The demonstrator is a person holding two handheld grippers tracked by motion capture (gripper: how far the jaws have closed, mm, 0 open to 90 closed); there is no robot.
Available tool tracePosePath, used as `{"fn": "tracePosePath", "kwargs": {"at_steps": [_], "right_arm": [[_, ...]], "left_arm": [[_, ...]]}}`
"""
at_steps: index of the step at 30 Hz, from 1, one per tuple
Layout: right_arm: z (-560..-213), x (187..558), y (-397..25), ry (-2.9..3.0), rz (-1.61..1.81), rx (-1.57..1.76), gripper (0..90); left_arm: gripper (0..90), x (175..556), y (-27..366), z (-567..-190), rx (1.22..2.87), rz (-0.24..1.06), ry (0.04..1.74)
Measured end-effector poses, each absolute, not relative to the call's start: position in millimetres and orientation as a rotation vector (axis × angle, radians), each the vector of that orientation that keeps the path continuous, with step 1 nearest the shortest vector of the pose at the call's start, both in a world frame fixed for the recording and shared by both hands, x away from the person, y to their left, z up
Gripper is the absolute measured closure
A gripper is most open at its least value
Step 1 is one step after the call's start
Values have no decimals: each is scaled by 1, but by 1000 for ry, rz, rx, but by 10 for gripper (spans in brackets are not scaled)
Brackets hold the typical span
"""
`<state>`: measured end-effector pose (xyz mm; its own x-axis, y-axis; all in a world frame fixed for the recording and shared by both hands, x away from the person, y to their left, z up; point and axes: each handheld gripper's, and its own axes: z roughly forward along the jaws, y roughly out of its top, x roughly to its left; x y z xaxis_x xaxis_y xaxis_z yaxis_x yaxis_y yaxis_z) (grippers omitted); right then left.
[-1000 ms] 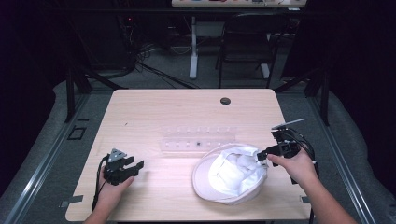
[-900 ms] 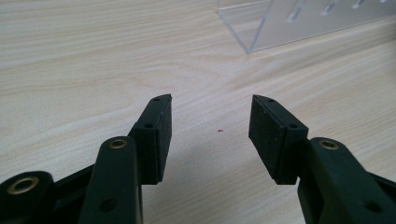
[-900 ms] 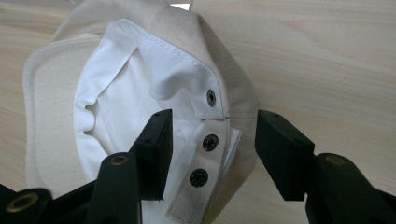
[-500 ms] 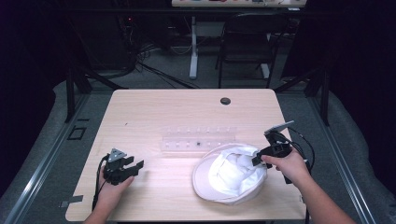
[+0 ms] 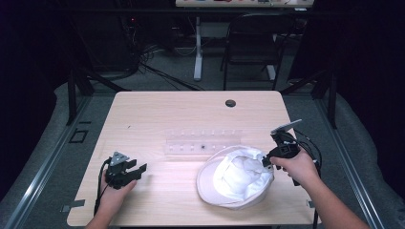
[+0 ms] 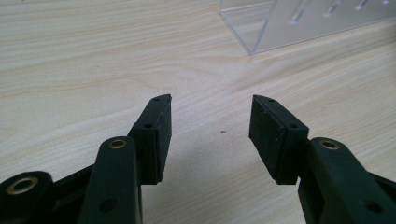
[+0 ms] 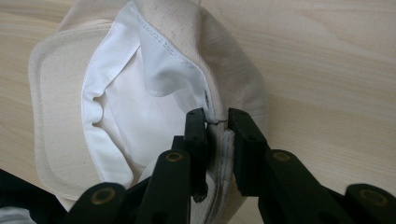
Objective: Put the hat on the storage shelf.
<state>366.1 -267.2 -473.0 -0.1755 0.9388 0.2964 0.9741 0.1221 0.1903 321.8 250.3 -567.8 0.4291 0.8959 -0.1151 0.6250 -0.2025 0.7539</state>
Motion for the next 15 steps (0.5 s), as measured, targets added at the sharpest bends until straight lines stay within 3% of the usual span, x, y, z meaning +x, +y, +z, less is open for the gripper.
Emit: {"fn": "tracePosePath", "kwargs": {"at_steps": [15], "right_arm": [[-449,368,-238,-2468,-361,-1966,795]], "left_arm": [[491,321,250,-568,1926,455,1283]]}}
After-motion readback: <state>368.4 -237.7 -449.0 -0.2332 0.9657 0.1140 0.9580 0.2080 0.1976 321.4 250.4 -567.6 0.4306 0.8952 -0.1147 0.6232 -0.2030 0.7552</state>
